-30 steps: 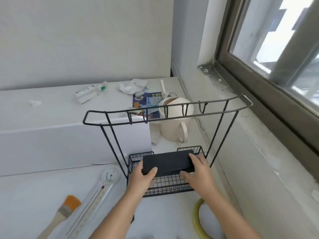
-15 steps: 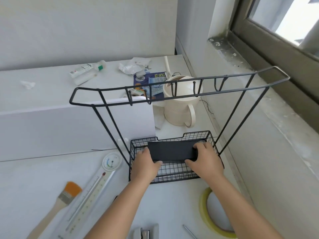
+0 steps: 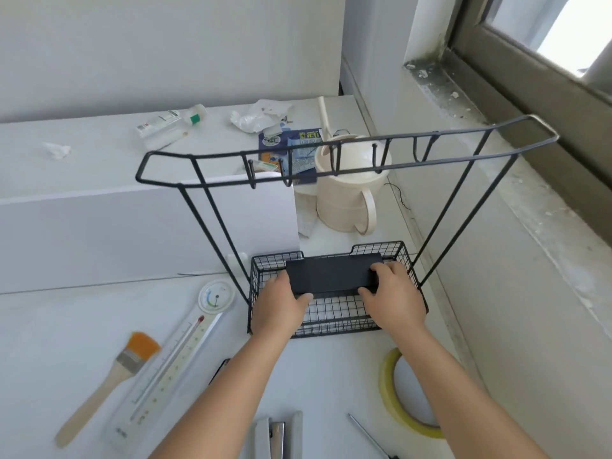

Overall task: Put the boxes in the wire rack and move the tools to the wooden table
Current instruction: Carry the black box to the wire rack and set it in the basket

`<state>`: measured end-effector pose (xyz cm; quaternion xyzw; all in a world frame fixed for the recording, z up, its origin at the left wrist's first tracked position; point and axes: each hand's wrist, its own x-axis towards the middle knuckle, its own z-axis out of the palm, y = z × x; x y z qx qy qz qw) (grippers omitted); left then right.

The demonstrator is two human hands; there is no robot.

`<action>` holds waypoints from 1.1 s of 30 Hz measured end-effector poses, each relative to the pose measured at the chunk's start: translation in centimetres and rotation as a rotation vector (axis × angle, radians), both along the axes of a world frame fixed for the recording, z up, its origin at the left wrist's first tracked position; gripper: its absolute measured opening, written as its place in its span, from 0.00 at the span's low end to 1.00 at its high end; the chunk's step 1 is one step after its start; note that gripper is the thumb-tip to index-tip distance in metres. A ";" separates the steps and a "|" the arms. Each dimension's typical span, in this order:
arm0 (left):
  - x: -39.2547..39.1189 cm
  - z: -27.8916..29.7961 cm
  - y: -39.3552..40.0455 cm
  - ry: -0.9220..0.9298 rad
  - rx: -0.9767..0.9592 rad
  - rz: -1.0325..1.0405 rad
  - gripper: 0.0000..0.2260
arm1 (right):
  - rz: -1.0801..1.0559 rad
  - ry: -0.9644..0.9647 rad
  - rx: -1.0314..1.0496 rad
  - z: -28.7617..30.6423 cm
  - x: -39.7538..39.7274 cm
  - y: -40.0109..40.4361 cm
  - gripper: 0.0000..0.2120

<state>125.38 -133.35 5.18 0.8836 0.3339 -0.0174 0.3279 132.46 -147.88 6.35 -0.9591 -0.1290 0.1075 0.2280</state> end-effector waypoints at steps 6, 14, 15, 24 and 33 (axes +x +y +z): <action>0.1 -0.2 0.2 0.005 0.008 0.009 0.14 | -0.010 0.001 -0.007 0.1 0.1 0.2 0.20; -1.7 3.3 -0.5 -0.161 -0.073 0.069 0.23 | 0.096 -0.127 0.072 1.8 -1.3 -0.3 0.19; -2.9 4.1 -0.8 -0.227 -0.087 0.071 0.23 | 0.105 -0.155 0.115 2.1 -2.1 -0.5 0.18; -27.7 4.7 -7.7 -0.451 -0.492 0.390 0.12 | 0.309 0.124 0.594 1.8 -20.8 -3.9 0.13; -57.3 1.0 -15.2 -0.446 -0.542 1.059 0.19 | 0.713 0.627 0.534 -2.0 -46.6 -6.1 0.18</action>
